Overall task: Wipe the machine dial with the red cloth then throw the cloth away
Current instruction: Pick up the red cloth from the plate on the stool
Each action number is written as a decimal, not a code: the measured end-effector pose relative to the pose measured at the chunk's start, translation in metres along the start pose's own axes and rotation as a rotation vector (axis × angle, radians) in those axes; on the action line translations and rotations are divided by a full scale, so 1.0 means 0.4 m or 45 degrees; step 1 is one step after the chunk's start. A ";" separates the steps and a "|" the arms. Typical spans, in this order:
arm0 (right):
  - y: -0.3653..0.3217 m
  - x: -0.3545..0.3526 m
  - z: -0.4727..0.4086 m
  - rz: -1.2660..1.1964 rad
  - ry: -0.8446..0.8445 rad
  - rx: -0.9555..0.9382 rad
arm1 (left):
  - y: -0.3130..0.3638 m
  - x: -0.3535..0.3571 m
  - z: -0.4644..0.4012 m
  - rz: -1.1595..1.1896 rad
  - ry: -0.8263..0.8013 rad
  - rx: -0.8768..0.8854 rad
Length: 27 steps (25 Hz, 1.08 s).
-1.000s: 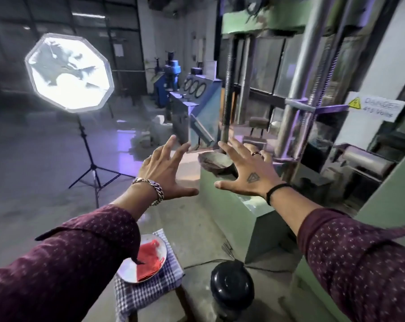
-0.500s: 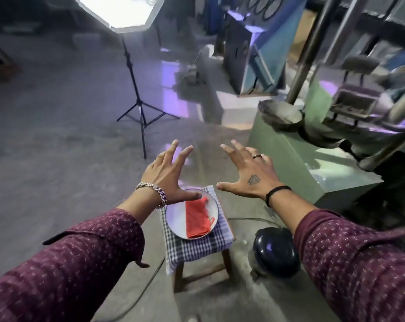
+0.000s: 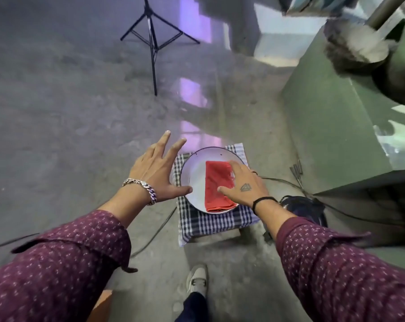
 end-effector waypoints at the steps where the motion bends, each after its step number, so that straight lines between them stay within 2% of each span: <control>1: 0.019 0.043 -0.031 -0.107 -0.034 0.088 | -0.019 0.028 -0.009 0.000 0.002 -0.003; 4: 0.076 0.168 -0.123 -0.452 -0.023 0.435 | -0.069 0.127 -0.039 0.011 -0.033 -0.015; 8: 0.107 0.260 -0.170 -0.441 0.125 0.671 | -0.096 0.209 -0.067 0.021 -0.054 -0.006; 10: 0.114 0.277 -0.177 -0.551 0.160 0.674 | -0.096 0.228 -0.078 0.029 -0.065 -0.001; 14: 0.102 0.221 -0.154 -0.950 0.233 0.503 | -0.059 0.215 -0.094 0.044 -0.104 0.035; 18: 0.104 0.026 -0.093 -1.313 0.360 0.320 | 0.050 0.101 -0.131 0.011 -0.058 0.133; 21: 0.131 -0.195 -0.024 -1.443 0.515 0.190 | 0.186 -0.046 -0.173 0.012 0.027 0.240; 27: 0.262 -0.687 0.270 -1.331 0.824 -0.003 | 0.570 -0.406 -0.196 -0.002 0.268 0.514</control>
Point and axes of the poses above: each hand's wrist, its own z-axis away from the middle knuckle, its own x-axis out of the palm, y = z × x, the point moved 10 cm from there along -z, towards the middle knuckle, and after that the axes turned 4 degrees about x, right-handed, at the moved point
